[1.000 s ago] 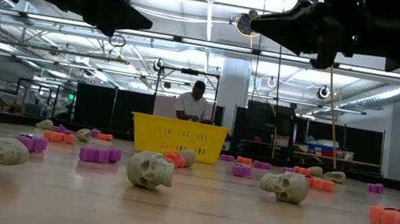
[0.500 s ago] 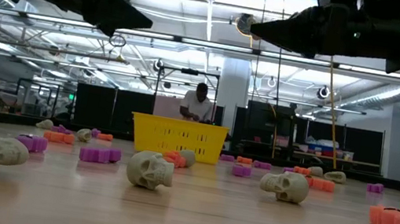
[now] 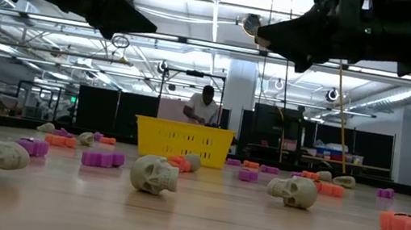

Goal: Sort Halloween decoration
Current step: Put the white skull toy in the yellow basket

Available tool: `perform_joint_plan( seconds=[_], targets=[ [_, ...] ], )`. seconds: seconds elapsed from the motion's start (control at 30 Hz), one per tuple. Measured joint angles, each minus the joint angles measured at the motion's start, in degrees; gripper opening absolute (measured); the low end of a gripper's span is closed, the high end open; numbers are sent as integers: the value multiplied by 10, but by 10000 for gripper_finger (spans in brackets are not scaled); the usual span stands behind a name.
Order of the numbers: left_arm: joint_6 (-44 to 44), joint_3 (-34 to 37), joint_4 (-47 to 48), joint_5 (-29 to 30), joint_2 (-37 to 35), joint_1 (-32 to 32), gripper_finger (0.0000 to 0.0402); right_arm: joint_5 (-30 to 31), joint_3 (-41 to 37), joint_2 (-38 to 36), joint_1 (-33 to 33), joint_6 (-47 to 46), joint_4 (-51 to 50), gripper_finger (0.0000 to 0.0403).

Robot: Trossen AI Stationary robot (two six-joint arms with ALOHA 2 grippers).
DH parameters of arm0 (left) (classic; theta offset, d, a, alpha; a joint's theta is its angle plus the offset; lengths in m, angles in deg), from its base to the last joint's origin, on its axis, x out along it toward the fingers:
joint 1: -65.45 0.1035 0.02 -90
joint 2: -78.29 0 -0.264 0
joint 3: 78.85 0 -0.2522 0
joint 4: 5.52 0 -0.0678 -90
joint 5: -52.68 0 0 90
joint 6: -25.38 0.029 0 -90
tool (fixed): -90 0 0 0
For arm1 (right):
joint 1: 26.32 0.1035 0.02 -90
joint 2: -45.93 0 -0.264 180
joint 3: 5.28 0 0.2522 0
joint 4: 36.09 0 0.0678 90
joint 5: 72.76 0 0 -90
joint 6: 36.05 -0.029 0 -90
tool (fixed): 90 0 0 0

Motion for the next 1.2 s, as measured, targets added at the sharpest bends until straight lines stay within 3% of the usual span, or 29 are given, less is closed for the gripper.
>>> perform_joint_plan(
  seconds=[0.33,0.6,0.93,1.2],
  targets=[
    [0,0,2,3,0,0,0,7,0,0,-1,-20,-23,75],
    [20,0,9,3,0,0,0,162,0,0,-2,-3,-13,75],
    [45,0,21,8,0,0,0,164,14,5,-15,-20,-10,75],
    [45,0,22,8,0,0,0,164,98,97,-18,28,-33,75]
  ],
)
